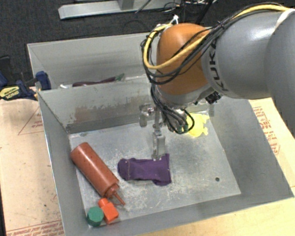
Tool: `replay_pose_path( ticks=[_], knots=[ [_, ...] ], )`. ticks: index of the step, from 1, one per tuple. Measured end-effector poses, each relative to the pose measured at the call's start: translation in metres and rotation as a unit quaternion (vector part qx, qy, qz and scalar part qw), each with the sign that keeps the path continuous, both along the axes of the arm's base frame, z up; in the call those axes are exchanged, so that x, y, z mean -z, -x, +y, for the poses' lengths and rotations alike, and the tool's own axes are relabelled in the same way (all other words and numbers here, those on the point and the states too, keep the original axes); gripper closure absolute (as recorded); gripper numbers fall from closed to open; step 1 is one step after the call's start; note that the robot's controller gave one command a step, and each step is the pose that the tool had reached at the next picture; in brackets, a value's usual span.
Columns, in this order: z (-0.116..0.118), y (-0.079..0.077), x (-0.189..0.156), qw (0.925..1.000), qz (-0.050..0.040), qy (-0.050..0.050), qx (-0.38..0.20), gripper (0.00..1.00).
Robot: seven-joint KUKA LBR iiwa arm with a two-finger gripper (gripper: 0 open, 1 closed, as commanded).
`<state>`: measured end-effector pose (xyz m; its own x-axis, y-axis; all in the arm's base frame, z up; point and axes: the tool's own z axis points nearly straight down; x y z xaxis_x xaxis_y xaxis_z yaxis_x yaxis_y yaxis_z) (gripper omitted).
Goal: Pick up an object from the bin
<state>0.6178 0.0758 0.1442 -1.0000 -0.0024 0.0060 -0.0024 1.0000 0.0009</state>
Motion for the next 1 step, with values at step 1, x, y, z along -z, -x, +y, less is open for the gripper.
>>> replay_pose_path(
  ticks=[1],
  knots=[
    [-0.0002,-0.0017,-0.0049,1.0000,-0.0036,0.000,0.001,0.00]
  ],
)
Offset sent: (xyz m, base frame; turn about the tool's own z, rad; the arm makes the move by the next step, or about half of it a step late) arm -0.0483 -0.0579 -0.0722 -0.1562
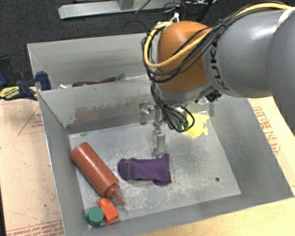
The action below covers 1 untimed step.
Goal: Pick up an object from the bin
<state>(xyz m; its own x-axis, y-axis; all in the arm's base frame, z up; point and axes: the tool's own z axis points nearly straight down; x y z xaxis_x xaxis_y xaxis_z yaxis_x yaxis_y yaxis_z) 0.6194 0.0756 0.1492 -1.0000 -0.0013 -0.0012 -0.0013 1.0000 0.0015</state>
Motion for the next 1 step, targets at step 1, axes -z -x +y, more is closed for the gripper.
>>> replay_pose_path(
  ticks=[1],
  knots=[
    [-0.0177,0.0161,0.0249,0.9995,-0.0033,-0.001,-0.030,0.00]
  ],
)
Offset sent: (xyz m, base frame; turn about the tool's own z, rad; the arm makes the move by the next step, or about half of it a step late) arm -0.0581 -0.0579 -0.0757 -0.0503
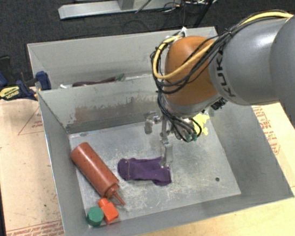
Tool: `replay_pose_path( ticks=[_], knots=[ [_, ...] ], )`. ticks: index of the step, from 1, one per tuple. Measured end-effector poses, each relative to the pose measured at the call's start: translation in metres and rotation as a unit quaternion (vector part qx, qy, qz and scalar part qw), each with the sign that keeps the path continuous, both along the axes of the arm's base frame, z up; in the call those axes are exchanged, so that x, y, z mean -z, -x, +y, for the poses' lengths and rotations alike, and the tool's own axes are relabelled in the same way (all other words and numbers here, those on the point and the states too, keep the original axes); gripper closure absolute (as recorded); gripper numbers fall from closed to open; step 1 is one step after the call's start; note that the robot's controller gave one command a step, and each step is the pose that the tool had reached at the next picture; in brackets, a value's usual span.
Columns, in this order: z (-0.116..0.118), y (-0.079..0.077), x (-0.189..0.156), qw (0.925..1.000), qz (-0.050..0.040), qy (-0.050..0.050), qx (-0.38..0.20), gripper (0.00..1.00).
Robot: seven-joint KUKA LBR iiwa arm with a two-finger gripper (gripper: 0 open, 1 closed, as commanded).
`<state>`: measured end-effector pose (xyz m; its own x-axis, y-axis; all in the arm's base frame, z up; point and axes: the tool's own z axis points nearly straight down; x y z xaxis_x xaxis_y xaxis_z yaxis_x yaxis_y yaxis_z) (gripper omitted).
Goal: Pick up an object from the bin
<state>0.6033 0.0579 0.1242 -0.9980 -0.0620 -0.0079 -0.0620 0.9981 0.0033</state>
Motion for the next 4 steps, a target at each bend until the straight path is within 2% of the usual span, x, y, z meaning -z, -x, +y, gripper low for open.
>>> replay_pose_path(
  ticks=[1,2,3,4],
  knots=[
    [-0.029,0.030,0.038,1.0000,0.0031,0.001,-0.004,0.00],
    [-0.017,0.035,0.050,1.0000,0.0032,0.002,0.002,0.00],
    [0.024,0.026,0.054,0.9947,0.0010,0.001,-0.102,1.00],
    [0.024,0.026,0.054,0.9948,0.0010,0.000,-0.102,1.00]
  ],
)
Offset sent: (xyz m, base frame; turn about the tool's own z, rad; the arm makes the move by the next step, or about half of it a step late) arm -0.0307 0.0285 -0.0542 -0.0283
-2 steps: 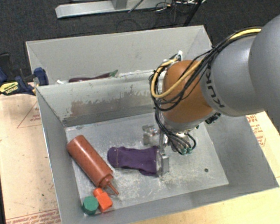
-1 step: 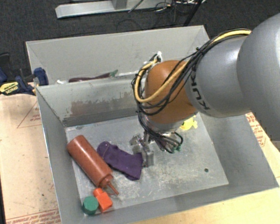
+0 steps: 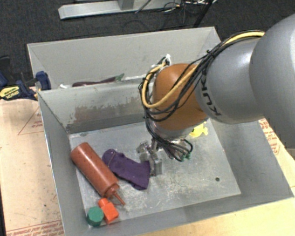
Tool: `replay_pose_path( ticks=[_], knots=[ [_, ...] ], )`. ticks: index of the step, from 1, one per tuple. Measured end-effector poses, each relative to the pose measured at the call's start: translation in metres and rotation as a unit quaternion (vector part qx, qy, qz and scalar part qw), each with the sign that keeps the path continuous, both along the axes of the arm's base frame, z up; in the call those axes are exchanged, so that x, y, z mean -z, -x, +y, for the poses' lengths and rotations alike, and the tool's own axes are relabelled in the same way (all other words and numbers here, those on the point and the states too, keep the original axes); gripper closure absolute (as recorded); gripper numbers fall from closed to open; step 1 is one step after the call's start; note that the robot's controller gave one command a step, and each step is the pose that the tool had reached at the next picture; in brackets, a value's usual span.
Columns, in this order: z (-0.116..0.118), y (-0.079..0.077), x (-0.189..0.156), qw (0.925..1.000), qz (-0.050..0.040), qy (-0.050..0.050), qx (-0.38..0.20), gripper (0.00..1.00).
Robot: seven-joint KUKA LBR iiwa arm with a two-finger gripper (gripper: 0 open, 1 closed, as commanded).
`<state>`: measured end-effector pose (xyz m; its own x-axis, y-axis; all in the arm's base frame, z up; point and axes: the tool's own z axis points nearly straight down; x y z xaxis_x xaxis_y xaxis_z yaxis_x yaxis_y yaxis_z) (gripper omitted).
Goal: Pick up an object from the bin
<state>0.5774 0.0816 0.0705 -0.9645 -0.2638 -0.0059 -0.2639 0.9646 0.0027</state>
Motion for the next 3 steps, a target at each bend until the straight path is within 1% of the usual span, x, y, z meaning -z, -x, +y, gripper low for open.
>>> replay_pose_path(
  ticks=[1,2,3],
  knots=[
    [0.004,-0.001,-0.110,0.9999,-0.0017,-0.001,-0.015,1.00],
    [0.004,-0.001,-0.110,0.9999,-0.0016,-0.001,-0.015,1.00],
    [0.026,-0.015,-0.030,0.9996,-0.0011,-0.002,-0.030,0.00]
  ],
)
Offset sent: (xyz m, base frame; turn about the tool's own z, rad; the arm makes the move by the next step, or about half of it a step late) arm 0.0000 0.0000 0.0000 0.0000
